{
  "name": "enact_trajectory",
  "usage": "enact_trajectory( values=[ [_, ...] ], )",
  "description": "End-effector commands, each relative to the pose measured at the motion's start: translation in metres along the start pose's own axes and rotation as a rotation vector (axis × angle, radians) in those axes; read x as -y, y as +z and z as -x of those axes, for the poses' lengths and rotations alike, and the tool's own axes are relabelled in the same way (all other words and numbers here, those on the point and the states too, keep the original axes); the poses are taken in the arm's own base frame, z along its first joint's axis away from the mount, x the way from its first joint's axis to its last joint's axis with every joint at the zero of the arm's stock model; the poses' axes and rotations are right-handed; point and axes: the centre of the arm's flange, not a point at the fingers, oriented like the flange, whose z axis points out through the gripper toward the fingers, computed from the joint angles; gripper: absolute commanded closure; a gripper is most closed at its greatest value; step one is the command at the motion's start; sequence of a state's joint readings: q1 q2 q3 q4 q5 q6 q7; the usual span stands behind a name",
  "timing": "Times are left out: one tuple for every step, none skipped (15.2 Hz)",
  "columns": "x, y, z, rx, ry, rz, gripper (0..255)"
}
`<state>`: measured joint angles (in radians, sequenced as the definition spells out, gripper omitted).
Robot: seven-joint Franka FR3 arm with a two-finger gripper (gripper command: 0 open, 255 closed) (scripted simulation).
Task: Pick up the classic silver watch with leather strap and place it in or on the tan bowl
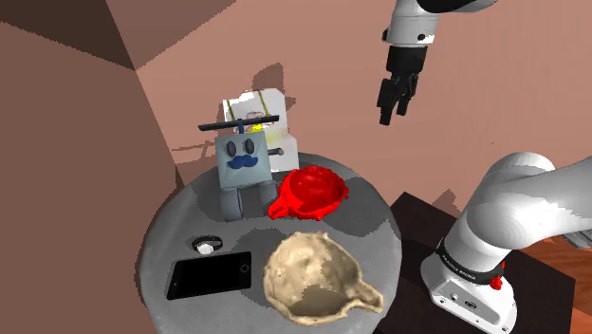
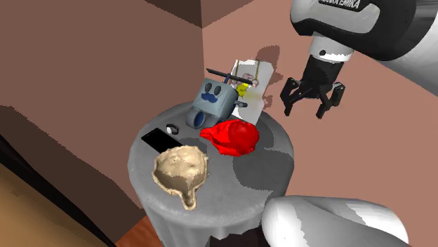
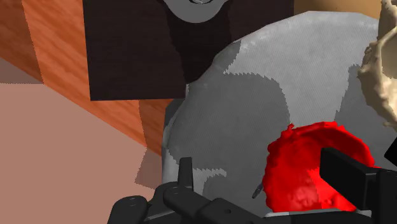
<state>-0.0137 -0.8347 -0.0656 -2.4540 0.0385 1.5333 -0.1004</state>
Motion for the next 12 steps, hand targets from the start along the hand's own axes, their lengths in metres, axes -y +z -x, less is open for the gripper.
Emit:
enact_trajectory(
  values=[
    [0.000, 0.000, 0.000, 0.000, 0.000, 0.000, 0],
    [0.010, 0.005, -0.007, -0.003, -0.013, 0.004, 0],
    [0.020, 0.009, -0.015, -0.007, -0.026, 0.009, 0],
    [0.031, 0.014, -0.022, -0.010, -0.038, 0.013, 0],
    [0.041, 0.018, -0.029, -0.014, -0.051, 0.017, 0],
    [0.051, 0.023, -0.036, -0.017, -0.064, 0.021, 0],
    [0.062, 0.028, -0.043, -0.021, -0.077, 0.026, 0],
    [0.072, 0.032, -0.050, -0.024, -0.090, 0.030, 0],
    [0.083, 0.037, -0.056, -0.028, -0.103, 0.034, 0],
    [0.094, 0.042, -0.063, -0.031, -0.115, 0.039, 0],
    [0.105, 0.047, -0.069, -0.035, -0.128, 0.043, 0],
    [0.115, 0.052, -0.075, -0.038, -0.141, 0.047, 0]
  ],
)
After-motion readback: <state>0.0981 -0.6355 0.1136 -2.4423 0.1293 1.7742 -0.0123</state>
